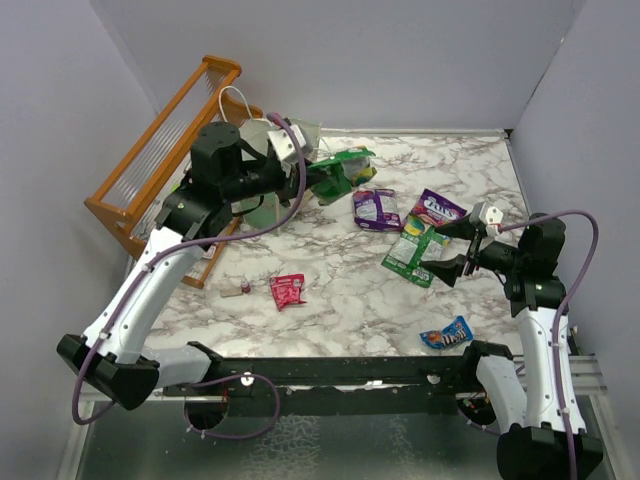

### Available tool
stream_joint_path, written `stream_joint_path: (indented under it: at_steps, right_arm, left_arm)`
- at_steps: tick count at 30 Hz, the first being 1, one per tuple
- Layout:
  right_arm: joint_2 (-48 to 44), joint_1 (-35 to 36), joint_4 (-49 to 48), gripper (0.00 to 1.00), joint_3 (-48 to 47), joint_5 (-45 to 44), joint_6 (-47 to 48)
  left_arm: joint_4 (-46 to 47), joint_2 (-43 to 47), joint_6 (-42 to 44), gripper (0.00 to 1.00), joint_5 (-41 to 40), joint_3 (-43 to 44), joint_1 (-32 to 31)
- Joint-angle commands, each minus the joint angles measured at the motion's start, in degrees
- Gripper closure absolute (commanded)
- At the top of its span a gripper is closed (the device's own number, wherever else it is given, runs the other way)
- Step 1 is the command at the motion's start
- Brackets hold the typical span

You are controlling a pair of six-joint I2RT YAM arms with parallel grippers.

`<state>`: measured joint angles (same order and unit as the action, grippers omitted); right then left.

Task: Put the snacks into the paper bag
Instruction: Place the snack in the paper bag.

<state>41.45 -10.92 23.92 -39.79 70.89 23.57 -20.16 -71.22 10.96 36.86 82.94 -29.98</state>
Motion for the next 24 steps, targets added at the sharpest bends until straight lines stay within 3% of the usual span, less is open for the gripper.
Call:
stream_joint_path:
  at_steps: [1, 11, 16, 24]
  right_arm:
    - [0.08, 0.19, -1.38, 0.12, 0.12, -1.74, -0.72]
    - [-0.73, 0.19, -1.2, 0.12, 0.17, -2.22, -0.43]
    - [-1.05, 0.19, -0.75, 0.12, 0.16, -2.1, -0.07]
    - [-1.81, 0.19, -0.85, 0.12, 0.48, -1.99, -0.06]
  left_arm:
    - [-2.6, 2.93, -0.49, 1.0, -5.15, 5.38, 3.82]
    - [-3.9, 4.99, -2.9, 1.0, -13.86, 9.17, 13.99]
    - [-1.82, 4.61, 3.27, 1.0, -21.63, 7.68, 14.44]
    - [3.46, 2.27, 12.4, 1.0, -23.36, 3.96, 14.47]
